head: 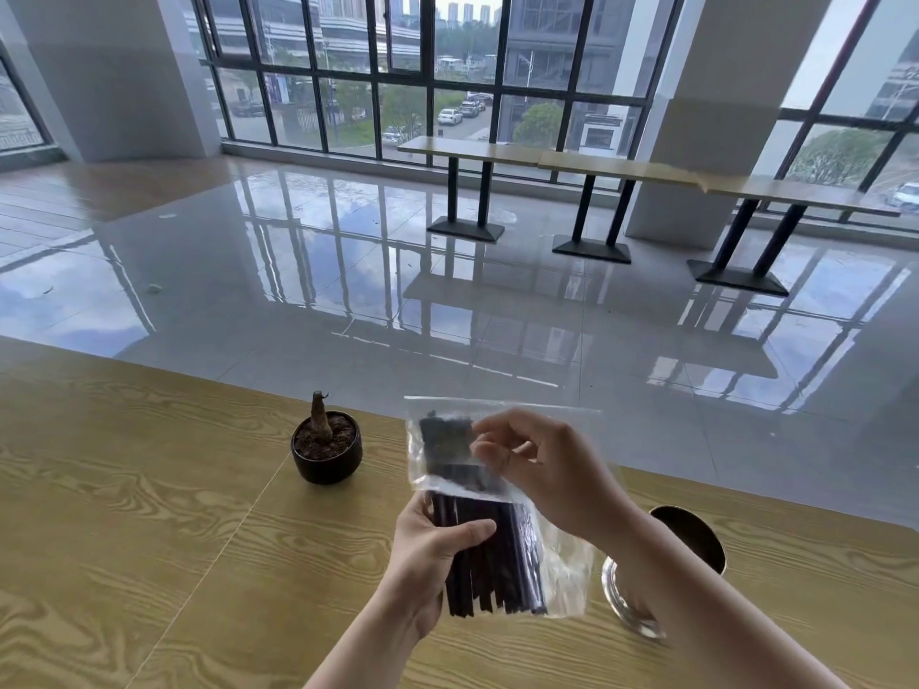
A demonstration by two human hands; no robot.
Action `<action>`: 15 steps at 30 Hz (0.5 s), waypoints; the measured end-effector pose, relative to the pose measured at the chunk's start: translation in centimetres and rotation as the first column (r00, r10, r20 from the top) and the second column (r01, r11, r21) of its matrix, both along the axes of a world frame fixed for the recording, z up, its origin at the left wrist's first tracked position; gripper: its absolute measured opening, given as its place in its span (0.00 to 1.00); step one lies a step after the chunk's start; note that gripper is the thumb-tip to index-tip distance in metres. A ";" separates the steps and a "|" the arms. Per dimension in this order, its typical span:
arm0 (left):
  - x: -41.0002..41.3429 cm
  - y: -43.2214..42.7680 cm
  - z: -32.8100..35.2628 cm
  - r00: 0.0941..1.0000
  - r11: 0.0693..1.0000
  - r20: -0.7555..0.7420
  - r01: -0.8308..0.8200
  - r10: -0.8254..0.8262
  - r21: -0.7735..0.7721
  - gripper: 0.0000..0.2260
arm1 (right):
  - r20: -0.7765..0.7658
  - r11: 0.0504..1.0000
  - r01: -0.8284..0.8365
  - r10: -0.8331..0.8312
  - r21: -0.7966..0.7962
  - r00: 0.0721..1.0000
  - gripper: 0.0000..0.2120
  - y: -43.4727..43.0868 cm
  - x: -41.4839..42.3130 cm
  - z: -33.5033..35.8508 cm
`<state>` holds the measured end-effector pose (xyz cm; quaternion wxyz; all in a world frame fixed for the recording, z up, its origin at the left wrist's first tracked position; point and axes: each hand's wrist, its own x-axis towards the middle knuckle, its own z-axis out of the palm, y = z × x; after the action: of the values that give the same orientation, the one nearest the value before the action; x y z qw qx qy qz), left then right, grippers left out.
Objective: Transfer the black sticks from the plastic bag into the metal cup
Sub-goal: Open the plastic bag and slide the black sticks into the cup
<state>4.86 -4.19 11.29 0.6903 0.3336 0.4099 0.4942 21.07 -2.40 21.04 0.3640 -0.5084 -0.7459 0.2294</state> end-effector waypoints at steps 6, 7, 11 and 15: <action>-0.8 0.6 0.5 0.996 0.997 0.076 0.048 -0.053 0.061 0.26 | 0.556 0.945 -0.116 -0.079 0.307 0.827 0.30 -2.0 3.8 -2.6; -0.8 0.7 0.6 0.994 0.996 0.086 0.058 -0.064 0.069 0.26 | 0.593 0.939 -0.132 -0.089 0.319 0.800 0.31 -2.2 4.0 -2.9; -1.0 1.0 1.0 0.988 0.989 0.101 0.107 -0.117 0.101 0.27 | 0.629 0.903 -0.166 -0.135 0.397 0.766 0.29 -2.8 5.5 -3.6; -1.4 1.1 1.1 0.984 0.987 0.112 0.130 -0.140 0.093 0.26 | 0.633 0.884 -0.142 -0.198 0.445 0.748 0.30 -2.9 6.4 -3.5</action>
<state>3.45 -3.04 12.37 0.7303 0.3602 0.3232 0.4822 27.51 -5.30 17.53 0.1901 -0.4651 -0.8501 -0.1575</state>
